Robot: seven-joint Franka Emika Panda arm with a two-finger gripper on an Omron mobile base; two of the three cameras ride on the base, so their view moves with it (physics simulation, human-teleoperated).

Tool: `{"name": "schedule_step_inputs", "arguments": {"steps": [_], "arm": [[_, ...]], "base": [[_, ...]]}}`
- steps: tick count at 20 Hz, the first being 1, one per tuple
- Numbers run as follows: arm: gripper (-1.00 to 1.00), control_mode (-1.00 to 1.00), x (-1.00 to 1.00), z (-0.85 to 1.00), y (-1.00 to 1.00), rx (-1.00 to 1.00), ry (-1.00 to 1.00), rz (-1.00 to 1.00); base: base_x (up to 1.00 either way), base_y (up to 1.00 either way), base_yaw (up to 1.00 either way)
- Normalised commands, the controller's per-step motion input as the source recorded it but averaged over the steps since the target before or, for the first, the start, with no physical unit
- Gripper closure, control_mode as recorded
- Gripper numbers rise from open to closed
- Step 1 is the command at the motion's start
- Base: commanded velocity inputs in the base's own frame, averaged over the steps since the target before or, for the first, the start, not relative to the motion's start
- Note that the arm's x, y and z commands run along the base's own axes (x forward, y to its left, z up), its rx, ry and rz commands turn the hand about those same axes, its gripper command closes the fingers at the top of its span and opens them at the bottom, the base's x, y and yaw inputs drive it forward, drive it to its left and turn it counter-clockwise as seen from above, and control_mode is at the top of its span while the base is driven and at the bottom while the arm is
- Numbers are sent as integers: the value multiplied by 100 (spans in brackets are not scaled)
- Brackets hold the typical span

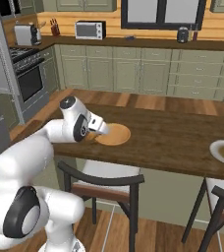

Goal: Pick the chicken drumstick and garlic from their plates and place them in the bowl. Then put the bowl in the fridge.

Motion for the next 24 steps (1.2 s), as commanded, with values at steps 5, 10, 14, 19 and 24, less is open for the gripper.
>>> {"name": "schedule_step_inputs", "arguments": {"steps": [5,10,14,19,24], "arm": [[100,100,-12,9,-2,1,-2,0],[100,100,0,0,0,0,0,0],[100,100,0,0,0,0,0,0],[100,100,0,0,0,0,0,0],[100,100,0,0,0,0,0,0]], "base": [[-71,-50,-1],[-71,-100,0],[-21,-100,0],[0,-100,2],[7,-100,3]]}}
